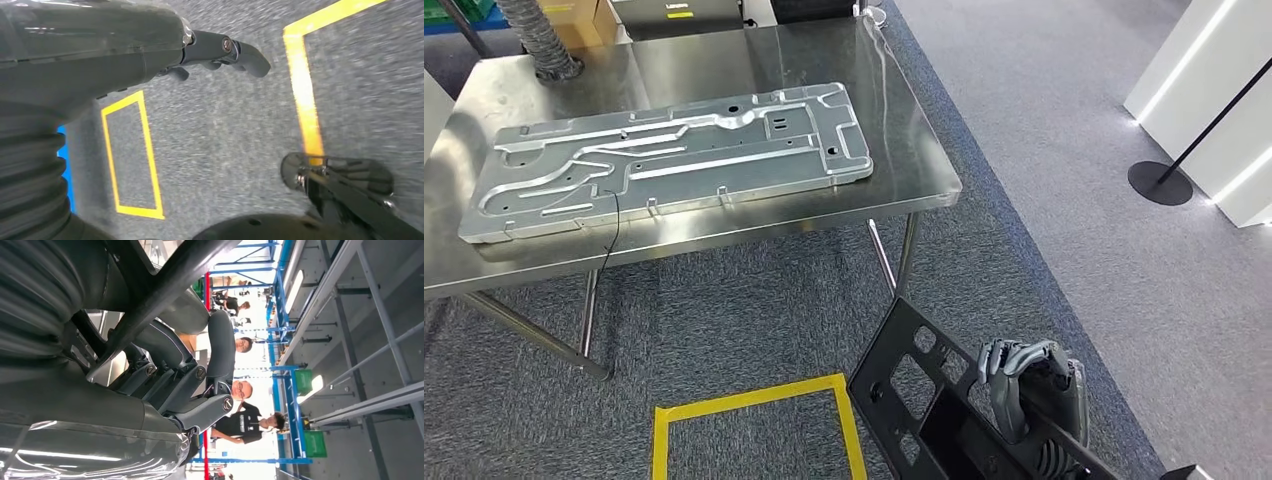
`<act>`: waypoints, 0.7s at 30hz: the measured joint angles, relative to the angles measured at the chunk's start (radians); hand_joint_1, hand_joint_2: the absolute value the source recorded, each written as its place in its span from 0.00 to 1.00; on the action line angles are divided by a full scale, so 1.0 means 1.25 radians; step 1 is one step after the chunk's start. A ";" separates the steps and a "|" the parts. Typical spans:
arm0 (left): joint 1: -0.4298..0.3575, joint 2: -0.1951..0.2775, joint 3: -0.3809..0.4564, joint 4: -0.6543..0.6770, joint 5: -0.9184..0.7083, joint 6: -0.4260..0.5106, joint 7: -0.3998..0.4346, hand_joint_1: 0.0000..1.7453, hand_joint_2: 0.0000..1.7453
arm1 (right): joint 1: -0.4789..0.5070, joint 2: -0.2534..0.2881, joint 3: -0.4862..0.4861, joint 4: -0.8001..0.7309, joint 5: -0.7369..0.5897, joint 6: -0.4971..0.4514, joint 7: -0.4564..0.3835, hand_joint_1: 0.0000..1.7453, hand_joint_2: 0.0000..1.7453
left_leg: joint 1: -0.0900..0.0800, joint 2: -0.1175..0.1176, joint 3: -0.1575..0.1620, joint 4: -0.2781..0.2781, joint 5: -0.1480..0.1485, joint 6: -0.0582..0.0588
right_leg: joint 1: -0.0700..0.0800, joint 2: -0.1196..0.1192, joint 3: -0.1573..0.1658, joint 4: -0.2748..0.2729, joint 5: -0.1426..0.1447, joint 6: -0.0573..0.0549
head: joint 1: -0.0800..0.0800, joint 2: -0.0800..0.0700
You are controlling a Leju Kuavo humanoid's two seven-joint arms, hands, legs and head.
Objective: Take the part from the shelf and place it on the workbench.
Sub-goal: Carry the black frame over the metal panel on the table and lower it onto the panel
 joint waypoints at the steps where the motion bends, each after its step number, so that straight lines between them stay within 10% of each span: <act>1: 0.002 0.000 0.000 0.000 0.000 0.000 0.001 0.00 1.00 | -0.001 0.002 -0.001 0.000 0.000 0.003 0.001 1.00 1.00 | -0.002 -0.001 0.019 -0.033 -0.012 0.007 | 0.001 0.001 -0.005 0.004 0.004 0.004 | 0.000 0.000; 4: 0.002 -0.002 0.000 0.000 0.001 0.001 0.001 0.00 1.00 | -0.002 0.004 -0.004 0.001 0.000 0.011 0.004 1.00 1.00 | -0.002 0.001 0.008 -0.049 0.000 0.027 | 0.000 0.002 -0.020 0.014 0.008 0.019 | 0.000 0.000; 9: 0.000 -0.002 0.002 0.000 0.002 0.004 -0.004 0.00 1.00 | -0.003 0.006 -0.006 0.008 -0.001 0.021 0.005 1.00 1.00 | 0.001 0.008 -0.051 -0.051 0.046 0.041 | -0.009 0.002 -0.078 0.205 -0.141 0.040 | 0.000 0.000; 11: -0.002 -0.002 0.004 0.000 0.002 0.004 -0.006 0.00 1.00 | -0.003 0.006 -0.006 0.012 -0.002 0.025 0.005 1.00 1.00 | 0.001 0.009 -0.078 -0.050 0.067 0.039 | -0.010 0.002 -0.062 0.236 -0.124 0.040 | 0.000 0.000; 14: -0.003 -0.002 0.005 0.000 0.002 0.004 -0.006 0.00 1.00 | -0.004 0.006 -0.006 0.014 -0.002 0.027 0.005 1.00 1.00 | 0.001 0.009 -0.101 -0.048 0.084 0.036 | -0.010 0.002 -0.009 0.185 -0.071 0.037 | 0.000 0.000; 17: -0.003 -0.002 0.005 0.000 0.002 0.004 -0.006 0.00 1.00 | -0.004 0.006 -0.006 0.014 -0.002 0.028 0.005 1.00 1.00 | 0.001 0.009 -0.103 -0.048 0.085 0.035 | -0.010 0.002 -0.002 0.175 -0.067 0.037 | 0.000 0.000; 21: -0.005 -0.002 0.009 0.000 0.002 0.004 -0.008 0.00 1.00 | -0.012 0.008 -0.007 0.016 -0.004 0.029 0.005 1.00 1.00 | -0.001 0.005 -0.132 -0.030 0.105 0.010 | -0.005 0.001 0.131 -0.038 -0.072 0.005 | 0.000 0.000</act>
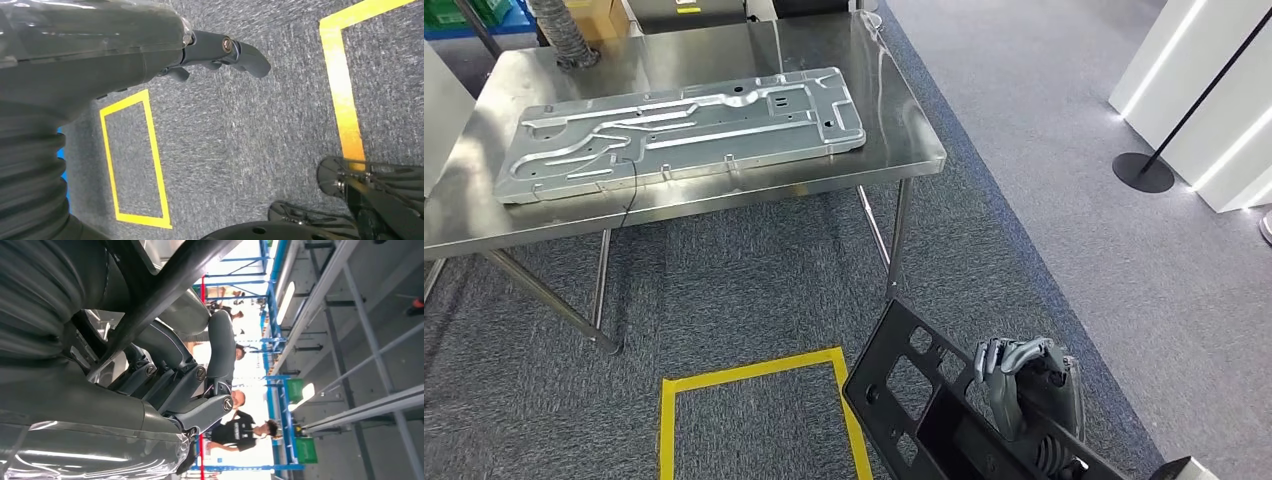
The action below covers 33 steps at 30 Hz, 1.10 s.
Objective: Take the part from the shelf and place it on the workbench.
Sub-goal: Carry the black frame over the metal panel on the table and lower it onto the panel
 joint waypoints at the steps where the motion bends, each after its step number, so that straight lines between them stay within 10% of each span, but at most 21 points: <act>1: 0.000 0.000 0.002 0.000 0.000 0.000 -0.001 0.00 1.00 | -0.002 0.002 0.000 0.001 -0.002 0.001 0.001 1.00 1.00 | 0.001 0.000 -0.012 0.028 -0.025 -0.007 | 0.000 -0.002 -0.007 -0.013 0.009 -0.010 | 0.000 0.000; 4: -0.002 0.001 0.006 0.000 0.000 -0.001 -0.001 0.00 1.00 | -0.004 0.010 -0.001 0.004 -0.009 0.008 0.004 1.00 1.00 | 0.002 0.000 -0.045 0.182 -0.141 -0.014 | 0.002 -0.006 -0.046 -0.011 0.042 -0.017 | 0.000 0.000; 6: -0.002 0.001 0.009 0.000 0.000 -0.001 0.000 0.00 1.00 | -0.005 0.014 -0.001 0.007 -0.010 0.014 0.007 1.00 1.00 | 0.002 0.000 -0.036 0.236 -0.134 -0.014 | 0.005 -0.006 -0.075 -0.005 0.061 -0.017 | 0.000 0.000; 9: 0.005 0.001 0.011 0.000 0.000 0.000 0.002 0.00 1.00 | -0.008 0.020 -0.002 0.009 -0.010 0.017 0.010 1.00 1.00 | 0.001 0.000 0.075 0.118 -0.090 -0.005 | 0.010 -0.002 -0.117 0.013 0.080 -0.013 | 0.000 0.000; 11: 0.011 0.001 0.012 0.000 0.000 0.001 0.003 0.00 1.00 | -0.011 0.024 -0.003 0.009 -0.011 0.017 0.010 1.00 1.00 | -0.002 -0.002 0.155 0.004 -0.114 0.004 | 0.013 0.000 -0.134 0.027 0.087 -0.007 | 0.000 0.000; 14: 0.014 0.000 0.012 0.000 -0.001 0.000 0.002 0.00 1.00 | -0.012 0.025 -0.004 0.009 -0.011 0.018 0.010 1.00 1.00 | -0.003 -0.004 0.164 -0.037 -0.123 0.017 | 0.012 0.001 -0.150 0.039 0.096 0.007 | 0.000 0.000; 20: 0.013 -0.002 0.012 0.000 -0.002 0.000 0.000 0.00 1.00 | -0.010 0.027 -0.008 0.009 -0.012 0.018 0.011 1.00 1.00 | 0.001 0.006 0.123 -0.038 -0.087 0.030 | -0.004 0.002 -0.233 0.258 -0.041 0.036 | 0.000 0.000; 22: 0.012 -0.002 0.012 0.000 -0.002 -0.001 0.000 0.00 1.00 | -0.009 0.029 -0.009 0.009 -0.012 0.019 0.014 1.00 1.00 | 0.001 0.006 0.113 -0.035 -0.080 0.026 | -0.010 0.001 -0.200 0.233 -0.025 0.040 | 0.000 0.000; 26: 0.009 -0.001 0.012 0.000 -0.003 -0.002 0.000 0.00 1.00 | -0.009 0.034 -0.011 0.009 -0.014 0.026 0.022 1.00 1.00 | -0.001 -0.001 0.102 -0.024 -0.073 0.014 | -0.010 0.011 -0.078 0.033 0.033 0.030 | 0.000 0.000; 30: 0.008 0.001 0.012 0.000 -0.005 -0.003 -0.002 0.00 1.00 | -0.006 0.037 -0.015 0.009 -0.015 0.029 0.025 1.00 1.00 | -0.001 -0.009 0.091 -0.016 -0.073 -0.004 | -0.010 -0.001 -0.078 0.017 0.042 0.008 | 0.000 0.000; 33: 0.005 0.002 0.012 0.000 -0.006 -0.004 -0.005 0.00 1.00 | -0.004 0.042 -0.018 0.009 -0.017 0.030 0.025 1.00 1.00 | 0.001 -0.007 0.037 0.098 -0.141 -0.015 | -0.011 -0.018 -0.081 0.011 0.049 -0.005 | 0.000 0.000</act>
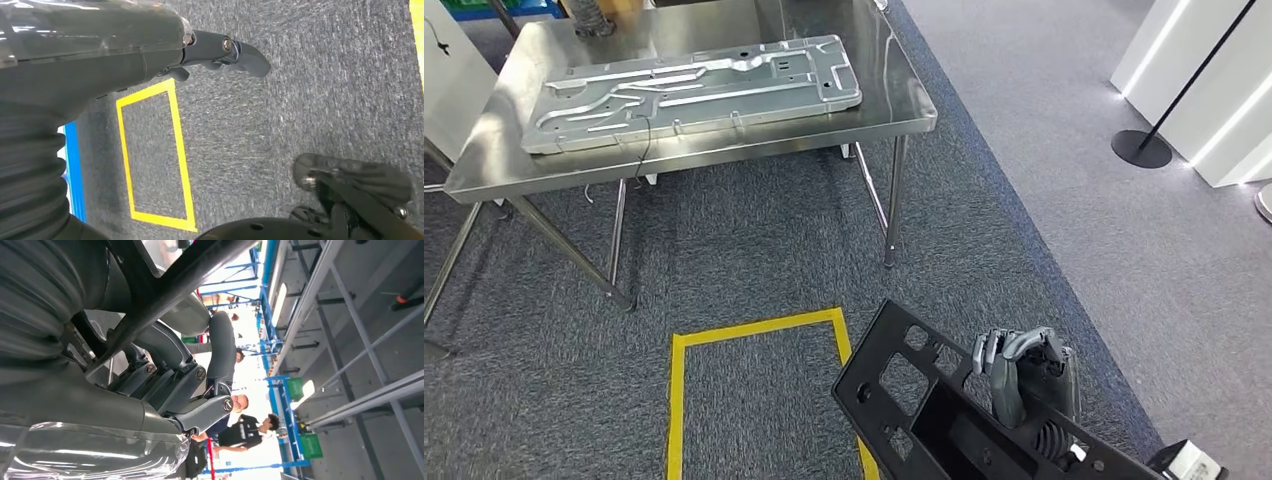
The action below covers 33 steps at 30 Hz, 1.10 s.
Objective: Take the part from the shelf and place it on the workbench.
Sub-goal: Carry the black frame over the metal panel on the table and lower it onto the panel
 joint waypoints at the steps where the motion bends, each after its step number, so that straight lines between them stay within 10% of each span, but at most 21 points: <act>1: -0.002 0.000 0.000 0.000 0.000 0.000 0.000 0.00 1.00 | 0.001 0.002 -0.001 0.000 0.000 0.001 0.000 1.00 1.00 | 0.001 0.000 -0.026 0.058 -0.026 -0.003 | 0.002 -0.006 -0.002 0.001 0.001 -0.001 | 0.000 0.000; 3: -0.005 0.001 0.000 0.000 -0.001 0.000 0.000 0.00 1.00 | 0.002 0.006 -0.003 0.000 0.000 0.002 0.002 1.00 1.00 | 0.002 0.001 -0.053 0.119 -0.039 -0.007 | 0.004 -0.017 -0.005 0.004 0.001 -0.002 | 0.000 0.000; 8: 0.006 0.000 0.000 0.000 -0.001 0.002 0.005 0.00 1.00 | 0.002 0.014 -0.005 0.000 0.000 0.013 0.009 1.00 1.00 | 0.000 0.041 0.053 -0.093 0.056 0.005 | 0.009 -0.038 -0.007 0.019 -0.009 0.008 | 0.000 0.000; 13: 0.005 -0.001 0.000 0.000 0.000 0.002 0.003 0.00 1.00 | 0.000 0.014 -0.007 0.000 0.000 0.016 0.010 1.00 1.00 | 0.002 0.016 0.049 -0.109 0.066 0.032 | 0.011 -0.037 -0.015 0.040 -0.027 0.029 | 0.000 0.000; 18: 0.003 -0.001 0.000 0.000 0.001 0.002 0.000 0.00 1.00 | -0.001 0.014 -0.013 0.005 0.000 0.022 0.011 1.00 1.00 | 0.003 -0.003 0.040 -0.109 0.072 0.043 | 0.006 0.012 -0.117 0.254 -0.130 0.040 | 0.000 0.000; 23: 0.000 -0.003 0.000 0.000 0.001 0.002 -0.001 0.00 1.00 | -0.002 0.014 -0.016 0.006 0.000 0.024 0.011 1.00 1.00 | 0.000 -0.021 0.041 -0.106 0.074 0.037 | 0.010 0.032 -0.021 0.052 -0.021 0.023 | 0.000 0.000; 28: 0.000 -0.002 0.000 0.000 0.002 0.003 -0.002 0.00 1.00 | -0.003 0.016 -0.017 0.006 0.000 0.026 0.011 1.00 1.00 | -0.002 -0.024 0.032 -0.098 0.069 0.015 | 0.007 0.027 -0.009 0.011 -0.005 0.005 | 0.000 0.000; 33: -0.005 0.000 0.000 0.000 0.002 0.003 -0.004 0.00 1.00 | -0.003 0.020 -0.017 0.007 0.000 0.025 0.011 1.00 1.00 | 0.003 -0.006 -0.065 0.113 -0.035 -0.002 | 0.003 0.009 -0.008 0.004 0.001 -0.002 | 0.000 0.000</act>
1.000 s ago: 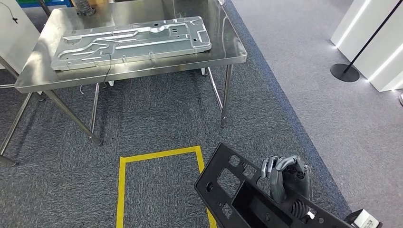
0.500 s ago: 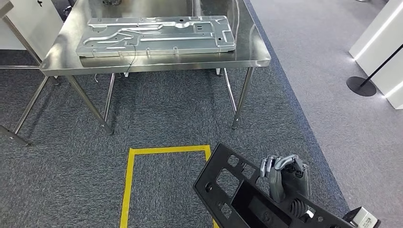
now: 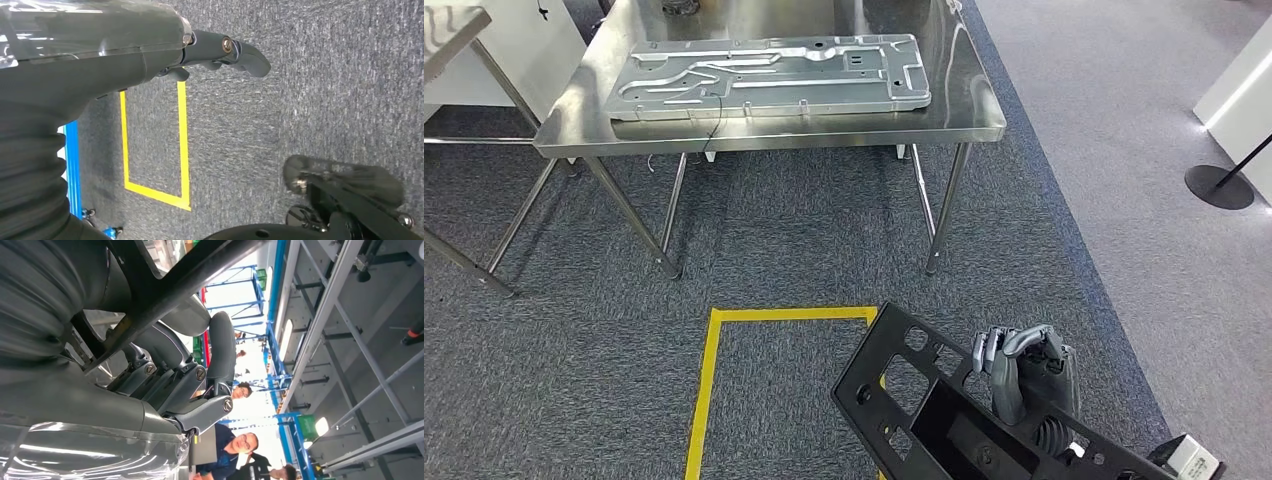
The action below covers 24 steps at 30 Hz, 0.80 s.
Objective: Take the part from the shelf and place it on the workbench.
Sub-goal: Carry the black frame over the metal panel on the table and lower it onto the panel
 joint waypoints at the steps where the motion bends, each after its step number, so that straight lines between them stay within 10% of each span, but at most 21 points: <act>1: -0.001 0.000 0.000 0.000 0.000 0.000 0.000 0.00 1.00 | 0.000 0.000 0.000 0.000 0.000 0.000 0.000 1.00 1.00 | 0.001 0.001 -0.003 0.009 0.005 -0.002 | 0.000 -0.002 0.000 0.001 0.000 0.001 | 0.000 0.000; 6: 0.009 0.002 0.000 0.000 0.000 0.001 0.004 0.00 1.00 | -0.001 0.003 0.000 0.001 0.000 0.002 0.001 1.00 1.00 | 0.005 0.026 0.106 -0.202 0.096 0.004 | 0.004 -0.005 -0.001 0.017 -0.013 0.014 | 0.000 0.000; 11: 0.009 -0.001 0.000 0.000 0.001 0.001 0.003 0.00 1.00 | -0.003 0.005 0.000 0.001 0.000 0.004 0.004 1.00 1.00 | 0.005 0.011 0.104 -0.215 0.102 0.032 | 0.004 -0.007 -0.014 0.051 -0.041 0.034 | 0.000 0.000; 14: 0.008 -0.001 0.000 0.000 0.002 0.001 0.003 0.00 1.00 | -0.004 0.005 0.000 0.001 0.000 0.006 0.005 1.00 1.00 | 0.004 0.000 0.098 -0.215 0.105 0.039 | 0.002 0.001 -0.081 0.197 -0.121 0.041 | 0.000 0.000; 16: 0.007 -0.001 0.000 0.000 0.003 0.001 0.003 0.00 1.00 | -0.004 0.005 0.000 0.003 0.000 0.008 0.006 1.00 1.00 | 0.003 -0.008 0.096 -0.214 0.106 0.040 | 0.002 0.002 -0.111 0.257 -0.132 0.040 | 0.000 0.000; 20: 0.004 -0.003 0.000 0.000 0.003 0.001 0.003 0.00 1.00 | -0.004 0.005 -0.001 0.005 0.000 0.013 0.006 1.00 1.00 | 0.002 -0.028 0.098 -0.212 0.107 0.036 | 0.005 0.036 -0.026 0.076 -0.033 0.026 | 0.000 0.000; 24: 0.001 -0.003 0.000 0.000 0.004 0.002 0.003 0.00 1.00 | -0.004 0.006 -0.002 0.007 -0.001 0.017 0.005 1.00 1.00 | 0.002 -0.049 0.090 -0.213 0.113 0.019 | 0.006 0.046 -0.006 0.021 -0.016 0.014 | 0.000 0.000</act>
